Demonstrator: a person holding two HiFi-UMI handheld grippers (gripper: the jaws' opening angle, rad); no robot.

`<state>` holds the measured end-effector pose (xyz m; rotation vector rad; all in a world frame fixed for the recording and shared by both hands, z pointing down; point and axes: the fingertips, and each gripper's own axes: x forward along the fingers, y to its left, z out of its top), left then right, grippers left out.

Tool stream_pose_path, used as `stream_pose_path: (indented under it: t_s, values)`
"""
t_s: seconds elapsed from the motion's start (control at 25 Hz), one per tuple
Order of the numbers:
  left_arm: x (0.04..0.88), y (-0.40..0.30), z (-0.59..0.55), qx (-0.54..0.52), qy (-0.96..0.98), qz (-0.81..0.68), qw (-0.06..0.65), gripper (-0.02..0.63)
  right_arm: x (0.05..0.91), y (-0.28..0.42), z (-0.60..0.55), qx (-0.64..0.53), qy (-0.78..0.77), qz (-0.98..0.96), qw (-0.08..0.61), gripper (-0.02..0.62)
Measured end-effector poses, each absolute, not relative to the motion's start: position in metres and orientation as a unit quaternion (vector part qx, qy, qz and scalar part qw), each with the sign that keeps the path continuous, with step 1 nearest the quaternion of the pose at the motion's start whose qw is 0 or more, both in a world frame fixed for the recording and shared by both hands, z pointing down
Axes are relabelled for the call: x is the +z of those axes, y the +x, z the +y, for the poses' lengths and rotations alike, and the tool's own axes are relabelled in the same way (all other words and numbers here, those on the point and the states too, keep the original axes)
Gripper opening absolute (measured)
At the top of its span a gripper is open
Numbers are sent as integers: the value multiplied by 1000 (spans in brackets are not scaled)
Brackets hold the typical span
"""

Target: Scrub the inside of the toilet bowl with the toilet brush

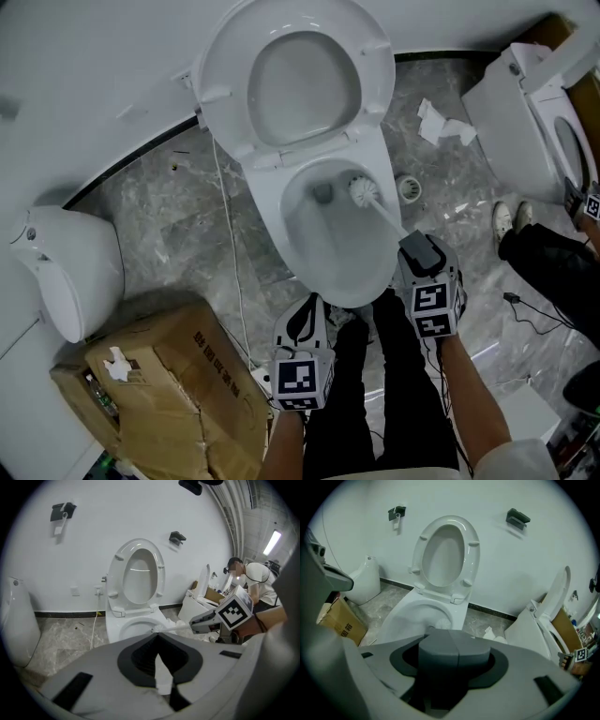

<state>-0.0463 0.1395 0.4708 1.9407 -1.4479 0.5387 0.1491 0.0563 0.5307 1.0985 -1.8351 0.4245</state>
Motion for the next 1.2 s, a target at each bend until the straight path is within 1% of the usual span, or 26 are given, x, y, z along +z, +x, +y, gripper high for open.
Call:
stream_pose_path:
  t_s: [0.6,0.92,1.2]
  values:
    - [474,-45,149,200,732,-559,334,26,539,165,124,195,392,-740,511,267]
    - [469,-50,151,194,730,-565,331,26,537,158,165,202,324,-756,531,267]
    - [471,-67,160,194,716,-580,337,26,538,133,183,201,266,-770,543,267]
